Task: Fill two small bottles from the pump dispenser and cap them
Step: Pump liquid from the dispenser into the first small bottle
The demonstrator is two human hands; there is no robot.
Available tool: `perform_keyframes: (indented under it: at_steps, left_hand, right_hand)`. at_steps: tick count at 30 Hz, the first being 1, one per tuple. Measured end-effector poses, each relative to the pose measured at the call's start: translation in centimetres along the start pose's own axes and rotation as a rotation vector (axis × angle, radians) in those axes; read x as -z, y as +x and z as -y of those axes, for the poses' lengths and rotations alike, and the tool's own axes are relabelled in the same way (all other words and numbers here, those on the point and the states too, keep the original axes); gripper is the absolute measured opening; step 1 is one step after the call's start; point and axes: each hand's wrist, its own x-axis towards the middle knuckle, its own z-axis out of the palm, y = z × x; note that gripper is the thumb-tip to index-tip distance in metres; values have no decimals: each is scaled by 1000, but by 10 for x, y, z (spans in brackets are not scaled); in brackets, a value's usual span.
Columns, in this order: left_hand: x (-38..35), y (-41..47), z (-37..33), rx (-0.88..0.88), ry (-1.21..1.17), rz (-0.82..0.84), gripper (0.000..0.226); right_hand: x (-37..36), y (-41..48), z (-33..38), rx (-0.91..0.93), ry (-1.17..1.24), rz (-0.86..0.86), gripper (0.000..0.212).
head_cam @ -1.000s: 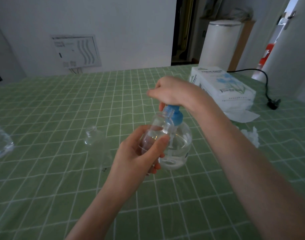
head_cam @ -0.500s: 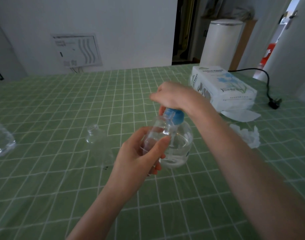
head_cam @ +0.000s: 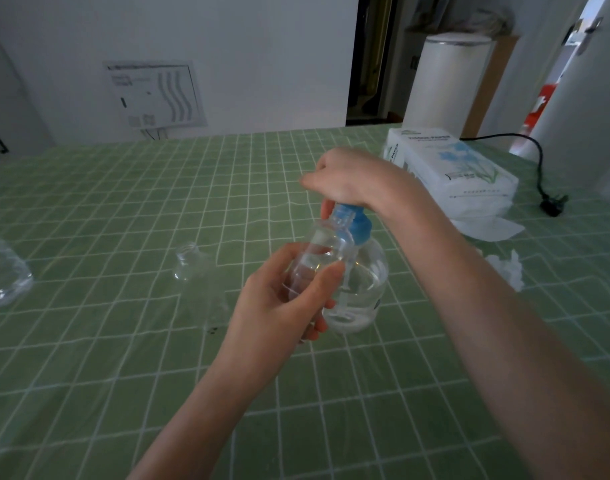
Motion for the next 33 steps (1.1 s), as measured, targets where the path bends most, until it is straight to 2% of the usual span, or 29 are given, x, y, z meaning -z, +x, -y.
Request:
perform_keyframes:
  at_steps: [5, 15, 20, 33]
  left_hand:
    - [1, -2, 4, 19, 15, -3, 26]
    - [-1, 0, 0, -14, -8, 1, 29]
    - [-1, 1, 1, -3, -3, -11, 18]
    - [-1, -1, 1, 26, -3, 2, 27]
  right_hand:
    - [-7, -1, -4, -12, 20, 17, 41]
    - [5, -2, 2, 21, -8, -14, 36]
    - [3, -2, 1, 5, 32, 0, 37]
    - [-1, -1, -1, 18, 25, -8, 35]
